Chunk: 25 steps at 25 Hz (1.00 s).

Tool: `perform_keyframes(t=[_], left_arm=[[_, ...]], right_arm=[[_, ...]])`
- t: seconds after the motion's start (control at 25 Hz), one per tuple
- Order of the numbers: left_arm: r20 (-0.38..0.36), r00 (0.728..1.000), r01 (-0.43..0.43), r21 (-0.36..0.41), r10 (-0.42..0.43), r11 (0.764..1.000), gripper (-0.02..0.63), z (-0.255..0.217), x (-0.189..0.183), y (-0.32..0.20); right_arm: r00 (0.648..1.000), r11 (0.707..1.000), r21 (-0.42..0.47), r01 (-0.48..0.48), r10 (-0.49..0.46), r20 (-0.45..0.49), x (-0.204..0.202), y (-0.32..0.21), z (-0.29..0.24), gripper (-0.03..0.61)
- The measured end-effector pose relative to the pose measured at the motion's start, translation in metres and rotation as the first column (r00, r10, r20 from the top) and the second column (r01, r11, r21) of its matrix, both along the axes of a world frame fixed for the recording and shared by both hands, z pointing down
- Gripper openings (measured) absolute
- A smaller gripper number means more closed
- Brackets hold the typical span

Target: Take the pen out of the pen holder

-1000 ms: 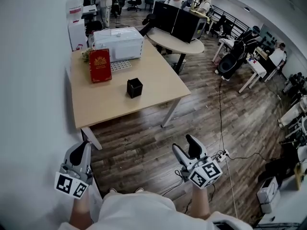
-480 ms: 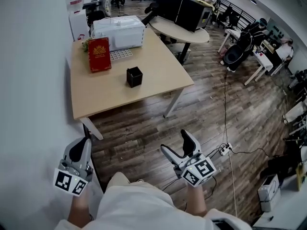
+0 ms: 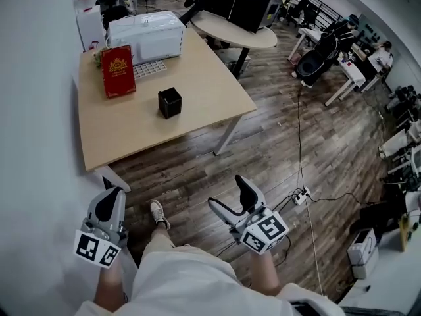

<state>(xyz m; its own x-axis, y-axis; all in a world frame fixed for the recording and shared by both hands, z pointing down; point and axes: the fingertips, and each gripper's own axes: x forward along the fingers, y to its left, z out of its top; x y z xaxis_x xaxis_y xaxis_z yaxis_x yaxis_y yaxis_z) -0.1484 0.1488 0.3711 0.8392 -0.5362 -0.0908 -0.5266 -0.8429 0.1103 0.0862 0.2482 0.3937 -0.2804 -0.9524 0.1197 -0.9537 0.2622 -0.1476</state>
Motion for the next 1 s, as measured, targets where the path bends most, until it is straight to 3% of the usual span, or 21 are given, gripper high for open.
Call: perform_keyframes(t=[0.24,0.56,0.76,1.0], left_arm=[[-0.057,0.998,-0.025,-0.009,0.025,1.0,0.015,0.008,0.032,-0.077],[-0.148,0.988,-0.052,-0.035,0.046,0.998,0.015,0.001,0.056,-0.208],[-0.157,0.985,-0.085,-0.035,0.079,0.996,0.015,-0.005,0.065,-0.271],[-0.131,0.988,-0.098,-0.075,0.088,0.992,0.015,0.006,0.078,-0.309]], right_arm=[[1.0,1.0,-0.023,-0.014,0.014,-0.006,0.014,-0.069,0.005,0.407],[0.998,0.999,-0.039,0.007,-0.009,-0.067,0.022,-0.205,-0.025,0.399],[0.997,1.0,-0.009,0.019,-0.018,0.081,0.007,-0.284,-0.035,0.379],[0.994,0.998,-0.067,0.022,-0.015,0.11,0.008,-0.325,-0.013,0.37]])
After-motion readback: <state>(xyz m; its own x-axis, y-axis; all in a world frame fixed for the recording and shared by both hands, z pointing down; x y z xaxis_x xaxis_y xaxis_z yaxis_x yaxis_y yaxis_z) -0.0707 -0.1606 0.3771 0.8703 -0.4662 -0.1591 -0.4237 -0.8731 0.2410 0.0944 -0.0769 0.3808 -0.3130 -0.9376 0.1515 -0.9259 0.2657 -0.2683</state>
